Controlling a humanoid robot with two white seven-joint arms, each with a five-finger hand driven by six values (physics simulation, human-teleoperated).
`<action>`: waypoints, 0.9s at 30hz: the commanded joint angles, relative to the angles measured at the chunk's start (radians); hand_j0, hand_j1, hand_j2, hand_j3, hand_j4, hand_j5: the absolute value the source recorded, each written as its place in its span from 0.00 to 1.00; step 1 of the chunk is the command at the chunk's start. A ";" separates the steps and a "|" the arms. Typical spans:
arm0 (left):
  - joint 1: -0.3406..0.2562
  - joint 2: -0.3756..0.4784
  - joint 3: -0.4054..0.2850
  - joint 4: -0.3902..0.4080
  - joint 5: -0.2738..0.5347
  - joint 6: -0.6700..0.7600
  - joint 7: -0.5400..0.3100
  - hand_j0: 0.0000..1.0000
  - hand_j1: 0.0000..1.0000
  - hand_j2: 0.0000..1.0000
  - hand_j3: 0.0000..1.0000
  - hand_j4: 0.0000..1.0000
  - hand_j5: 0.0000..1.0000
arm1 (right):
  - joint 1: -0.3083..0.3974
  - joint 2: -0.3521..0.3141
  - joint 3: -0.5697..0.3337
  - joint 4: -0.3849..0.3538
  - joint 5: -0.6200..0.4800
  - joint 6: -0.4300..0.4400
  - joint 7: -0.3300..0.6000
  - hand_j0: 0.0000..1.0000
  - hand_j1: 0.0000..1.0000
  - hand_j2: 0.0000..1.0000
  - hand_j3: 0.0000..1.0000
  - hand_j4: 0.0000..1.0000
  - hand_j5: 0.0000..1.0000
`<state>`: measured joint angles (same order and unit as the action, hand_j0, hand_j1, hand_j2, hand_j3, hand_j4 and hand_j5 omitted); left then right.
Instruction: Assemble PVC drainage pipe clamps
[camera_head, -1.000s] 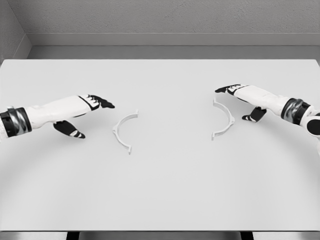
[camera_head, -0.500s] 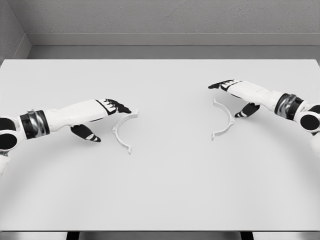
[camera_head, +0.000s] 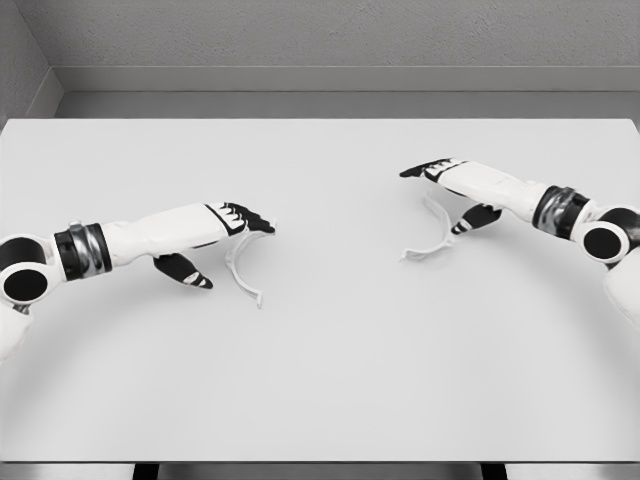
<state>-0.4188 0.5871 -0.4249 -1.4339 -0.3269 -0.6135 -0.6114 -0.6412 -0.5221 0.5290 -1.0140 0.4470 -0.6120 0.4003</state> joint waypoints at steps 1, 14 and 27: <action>0.000 0.000 0.000 0.000 0.006 0.003 0.000 1.00 1.00 1.00 1.00 1.00 1.00 | 0.000 0.005 0.005 -0.015 -0.005 0.001 0.000 1.00 1.00 1.00 1.00 1.00 1.00; 0.003 -0.072 -0.002 0.000 -0.034 0.003 0.000 1.00 1.00 1.00 1.00 1.00 1.00 | -0.089 0.005 -0.053 0.144 -0.014 0.001 0.092 1.00 1.00 1.00 1.00 1.00 1.00; 0.012 -0.070 -0.008 0.003 -0.035 0.003 0.000 1.00 1.00 1.00 1.00 1.00 1.00 | -0.152 0.116 -0.043 0.216 -0.004 0.001 0.195 1.00 1.00 1.00 1.00 1.00 1.00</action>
<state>-0.4096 0.5164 -0.4323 -1.4318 -0.3689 -0.6134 -0.6113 -0.7961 -0.4188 0.4859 -0.8017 0.4489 -0.6135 0.5907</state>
